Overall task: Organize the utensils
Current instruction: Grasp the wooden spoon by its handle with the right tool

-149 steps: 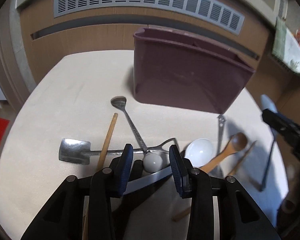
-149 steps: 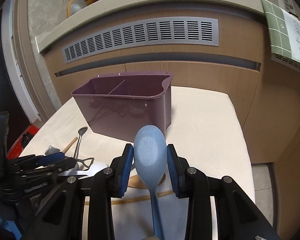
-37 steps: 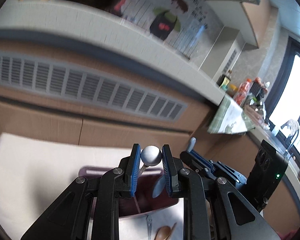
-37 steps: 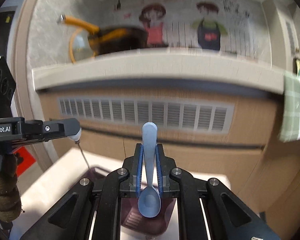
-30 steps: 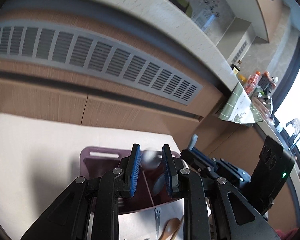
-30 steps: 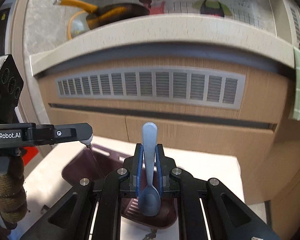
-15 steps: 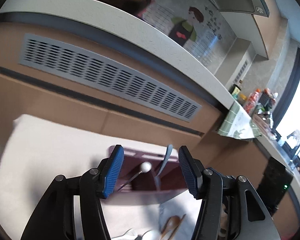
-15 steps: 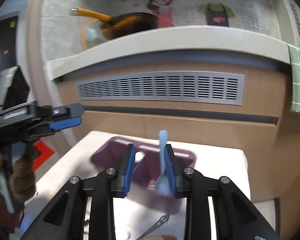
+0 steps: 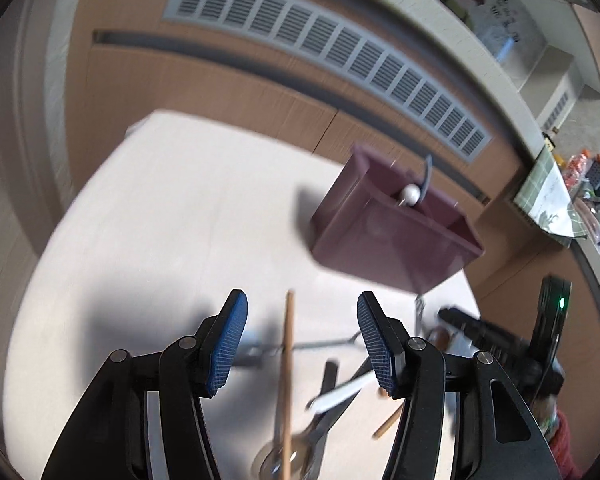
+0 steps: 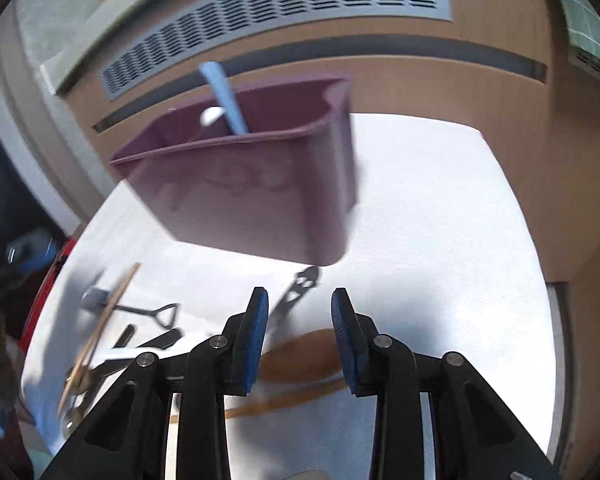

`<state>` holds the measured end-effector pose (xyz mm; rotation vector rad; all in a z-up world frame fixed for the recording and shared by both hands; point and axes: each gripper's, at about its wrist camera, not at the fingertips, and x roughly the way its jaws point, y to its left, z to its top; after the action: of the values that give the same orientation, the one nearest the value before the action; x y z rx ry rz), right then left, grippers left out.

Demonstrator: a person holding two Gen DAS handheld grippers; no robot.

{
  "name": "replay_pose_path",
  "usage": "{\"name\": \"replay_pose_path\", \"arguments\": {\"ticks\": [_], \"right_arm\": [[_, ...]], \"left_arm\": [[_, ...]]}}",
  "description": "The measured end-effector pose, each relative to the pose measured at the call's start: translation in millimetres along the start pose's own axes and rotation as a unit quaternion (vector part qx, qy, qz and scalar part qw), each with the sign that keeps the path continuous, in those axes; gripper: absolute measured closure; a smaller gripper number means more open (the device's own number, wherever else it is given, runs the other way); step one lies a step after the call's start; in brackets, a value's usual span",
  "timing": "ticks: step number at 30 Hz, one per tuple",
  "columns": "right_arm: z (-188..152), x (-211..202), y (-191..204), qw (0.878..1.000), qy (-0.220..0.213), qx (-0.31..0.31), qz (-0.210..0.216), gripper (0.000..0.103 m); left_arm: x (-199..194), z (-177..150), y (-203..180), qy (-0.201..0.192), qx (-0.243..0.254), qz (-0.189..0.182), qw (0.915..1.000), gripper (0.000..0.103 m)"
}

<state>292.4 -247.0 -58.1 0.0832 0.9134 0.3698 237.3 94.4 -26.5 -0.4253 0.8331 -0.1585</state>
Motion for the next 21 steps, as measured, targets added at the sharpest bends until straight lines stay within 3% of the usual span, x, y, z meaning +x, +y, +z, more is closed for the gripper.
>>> {"name": "replay_pose_path", "arguments": {"ticks": [5, 9, 21], "right_arm": [[0, 9, -8, 1.000, 0.016, 0.023, -0.009, 0.072], [-13, 7, 4, 0.999, 0.039, 0.021, 0.014, 0.072], [-55, -25, 46, 0.994, 0.061, -0.084, 0.034, 0.072]], "left_arm": [[0, -16, 11, 0.012, -0.019, 0.016, 0.9996, 0.045], [-5, -24, 14, 0.017, -0.020, 0.020, 0.9994, 0.045], [-5, -38, 16, 0.038, -0.020, 0.015, 0.9989, 0.045]]}}
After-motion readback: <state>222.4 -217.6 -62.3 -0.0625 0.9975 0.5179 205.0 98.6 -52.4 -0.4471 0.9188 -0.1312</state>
